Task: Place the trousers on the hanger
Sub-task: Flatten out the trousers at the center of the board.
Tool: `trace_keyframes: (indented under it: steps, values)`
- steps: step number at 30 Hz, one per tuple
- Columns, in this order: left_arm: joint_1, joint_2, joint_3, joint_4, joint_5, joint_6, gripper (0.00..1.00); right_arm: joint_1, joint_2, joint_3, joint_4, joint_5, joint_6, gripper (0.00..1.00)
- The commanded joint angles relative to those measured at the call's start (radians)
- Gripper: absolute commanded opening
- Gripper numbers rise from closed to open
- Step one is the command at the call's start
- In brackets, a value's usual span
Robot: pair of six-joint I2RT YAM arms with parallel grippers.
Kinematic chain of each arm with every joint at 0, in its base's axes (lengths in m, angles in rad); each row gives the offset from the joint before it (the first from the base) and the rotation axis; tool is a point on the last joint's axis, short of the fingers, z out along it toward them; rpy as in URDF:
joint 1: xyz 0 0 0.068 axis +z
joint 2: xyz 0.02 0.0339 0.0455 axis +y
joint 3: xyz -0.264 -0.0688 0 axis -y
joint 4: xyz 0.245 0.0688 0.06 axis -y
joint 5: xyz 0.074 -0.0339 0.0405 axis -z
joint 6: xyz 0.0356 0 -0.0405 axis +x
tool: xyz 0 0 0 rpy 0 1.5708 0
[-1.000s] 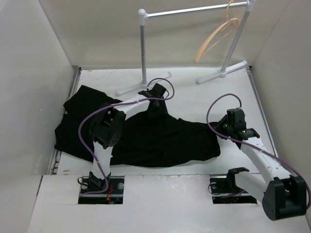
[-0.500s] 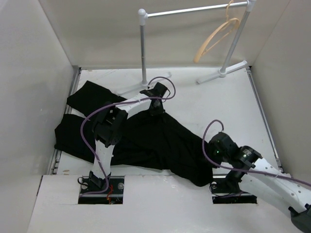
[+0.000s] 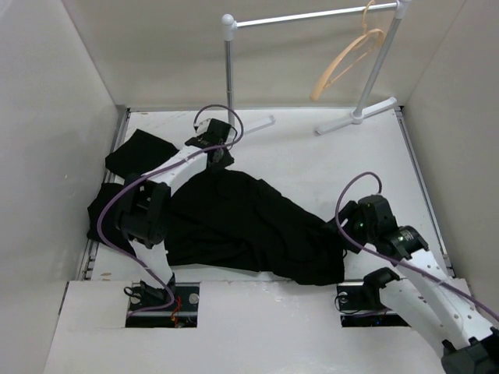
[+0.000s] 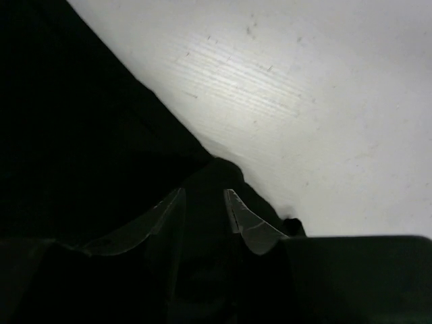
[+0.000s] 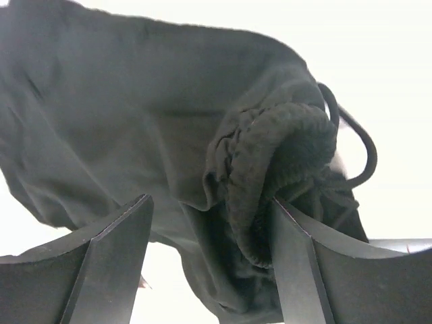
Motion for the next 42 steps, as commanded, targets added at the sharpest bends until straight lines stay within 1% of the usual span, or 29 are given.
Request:
trace_keyframes:
  steps: [1,3,5,8,10,13,16,18,19,21,22,24,26,29,31,32,33,35,36,38,40,42]
  values:
    - [-0.003,-0.074,-0.055,-0.009,-0.004,-0.008,0.27,-0.108,0.050,0.088,0.126,-0.066,-0.121,0.73]
    - [-0.003,-0.121,-0.087,-0.008,0.006,-0.005,0.28,-0.155,0.064,0.132,0.075,-0.053,-0.187,0.76]
    - [-0.006,-0.172,-0.120,-0.009,0.010,-0.002,0.29,-0.187,0.074,0.152,-0.026,-0.025,-0.239,0.80]
    - [-0.003,-0.241,-0.173,-0.009,0.012,0.000,0.31,-0.188,0.053,0.109,-0.101,0.088,-0.241,0.79]
    - [-0.003,-0.279,-0.209,-0.012,0.019,-0.002,0.32,-0.176,0.055,0.117,-0.097,0.162,-0.198,0.78]
    - [-0.004,-0.317,-0.241,-0.032,0.050,0.000,0.35,-0.175,0.140,0.157,-0.056,0.220,-0.185,0.79]
    - [-0.039,-0.360,-0.258,-0.083,0.114,-0.003,0.40,-0.175,0.275,0.155,0.044,0.176,-0.208,0.75]
    - [-0.110,-0.391,-0.267,-0.135,0.165,0.004,0.44,-0.173,0.341,0.142,0.111,0.123,-0.213,0.69]
    - [-0.157,-0.403,-0.276,-0.165,0.183,0.010,0.47,-0.173,0.358,0.138,0.138,0.112,-0.210,0.63]
    - [-0.246,-0.419,-0.308,-0.231,0.196,0.018,0.51,-0.188,0.366,0.154,0.168,0.113,-0.198,0.28]
    - [-0.306,-0.433,-0.340,-0.263,0.191,0.011,0.52,-0.190,0.345,0.177,0.184,0.127,-0.186,0.18]
    - [-0.377,-0.457,-0.405,-0.285,0.172,-0.012,0.56,-0.179,0.323,0.262,0.201,0.180,-0.185,0.12]
    - [-0.409,-0.468,-0.458,-0.284,0.167,-0.043,0.58,-0.159,0.341,0.370,0.176,0.217,-0.224,0.11]
    - [-0.425,-0.451,-0.512,-0.270,0.156,-0.062,0.58,-0.104,0.395,0.528,0.086,0.291,-0.270,0.11]
    - [-0.409,-0.431,-0.545,-0.235,0.112,-0.059,0.53,-0.069,0.409,0.582,0.066,0.349,-0.291,0.11]
    - [-0.390,-0.422,-0.552,-0.219,0.087,-0.056,0.47,-0.055,0.420,0.605,0.058,0.375,-0.302,0.11]
    - [-0.371,-0.416,-0.555,-0.206,0.063,-0.051,0.38,-0.043,0.430,0.623,0.053,0.401,-0.307,0.11]
    - [-0.311,-0.413,-0.554,-0.187,0.001,-0.040,0.17,-0.020,0.447,0.645,0.061,0.443,-0.317,0.11]
    - [-0.273,-0.420,-0.548,-0.184,-0.014,-0.036,0.12,-0.011,0.459,0.658,0.064,0.457,-0.328,0.11]
    - [-0.190,-0.448,-0.525,-0.172,-0.036,-0.028,0.07,-0.004,0.486,0.694,0.078,0.483,-0.351,0.11]
    - [-0.123,-0.463,-0.490,-0.158,-0.043,-0.019,0.06,0.000,0.530,0.711,0.119,0.498,-0.366,0.11]
    - [-0.072,-0.454,-0.448,-0.147,-0.063,-0.010,0.06,-0.010,0.619,0.733,0.153,0.471,-0.374,0.11]
